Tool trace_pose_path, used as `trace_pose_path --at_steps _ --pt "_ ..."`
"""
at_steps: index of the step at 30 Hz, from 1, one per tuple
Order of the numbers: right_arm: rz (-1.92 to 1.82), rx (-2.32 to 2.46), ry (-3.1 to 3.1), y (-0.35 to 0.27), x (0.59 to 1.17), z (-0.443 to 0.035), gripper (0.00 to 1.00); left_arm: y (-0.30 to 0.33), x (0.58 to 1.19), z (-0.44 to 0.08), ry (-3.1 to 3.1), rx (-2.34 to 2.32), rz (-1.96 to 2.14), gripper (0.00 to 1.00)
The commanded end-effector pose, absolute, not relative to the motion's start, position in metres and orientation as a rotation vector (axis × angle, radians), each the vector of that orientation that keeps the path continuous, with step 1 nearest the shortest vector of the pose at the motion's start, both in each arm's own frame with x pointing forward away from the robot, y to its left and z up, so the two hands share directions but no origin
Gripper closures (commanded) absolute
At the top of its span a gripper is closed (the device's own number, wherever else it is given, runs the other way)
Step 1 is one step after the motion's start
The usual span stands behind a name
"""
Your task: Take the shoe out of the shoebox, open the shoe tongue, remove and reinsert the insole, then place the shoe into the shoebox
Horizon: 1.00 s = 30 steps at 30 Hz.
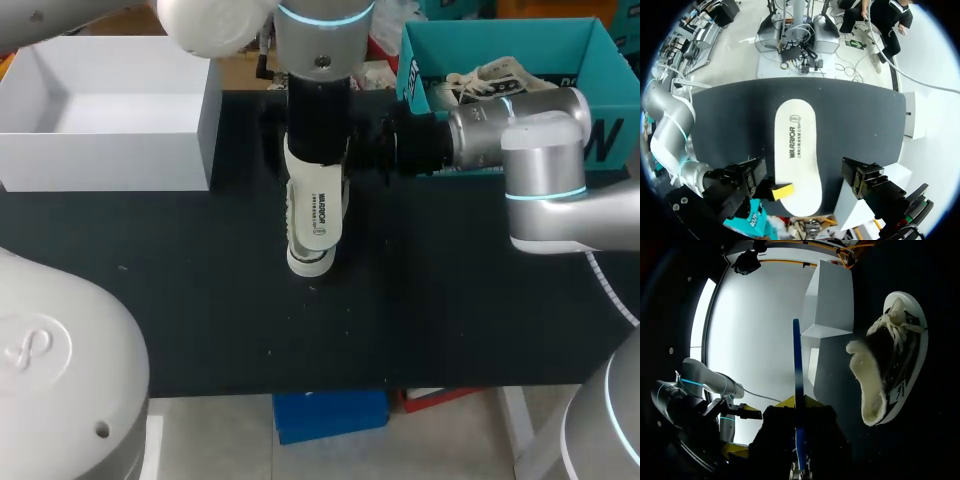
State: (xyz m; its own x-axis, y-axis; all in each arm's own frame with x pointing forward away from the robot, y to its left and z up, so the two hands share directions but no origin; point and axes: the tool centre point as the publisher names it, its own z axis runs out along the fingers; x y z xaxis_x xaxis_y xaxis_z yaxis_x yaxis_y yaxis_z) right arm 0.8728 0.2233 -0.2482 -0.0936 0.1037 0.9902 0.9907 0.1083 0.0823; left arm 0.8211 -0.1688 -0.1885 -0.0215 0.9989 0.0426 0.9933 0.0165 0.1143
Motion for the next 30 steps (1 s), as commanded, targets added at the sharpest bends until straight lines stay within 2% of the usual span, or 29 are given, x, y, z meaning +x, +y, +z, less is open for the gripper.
trace_pose_path --at_steps 1,21,30 --pt "-1.141 -1.168 -1.403 0.224 0.873 -0.248 1.00 -0.168 0.849 -0.187 2.221 2.167 0.156 0.00" --pt "-1.141 -1.168 -1.403 0.224 0.873 -0.248 1.00 -0.161 0.965 -0.187 2.235 2.120 0.145 0.00" --pt "-1.141 -1.168 -1.403 0.224 0.873 -0.248 1.00 -0.161 0.998 -0.192 2.238 2.109 0.118 0.00"
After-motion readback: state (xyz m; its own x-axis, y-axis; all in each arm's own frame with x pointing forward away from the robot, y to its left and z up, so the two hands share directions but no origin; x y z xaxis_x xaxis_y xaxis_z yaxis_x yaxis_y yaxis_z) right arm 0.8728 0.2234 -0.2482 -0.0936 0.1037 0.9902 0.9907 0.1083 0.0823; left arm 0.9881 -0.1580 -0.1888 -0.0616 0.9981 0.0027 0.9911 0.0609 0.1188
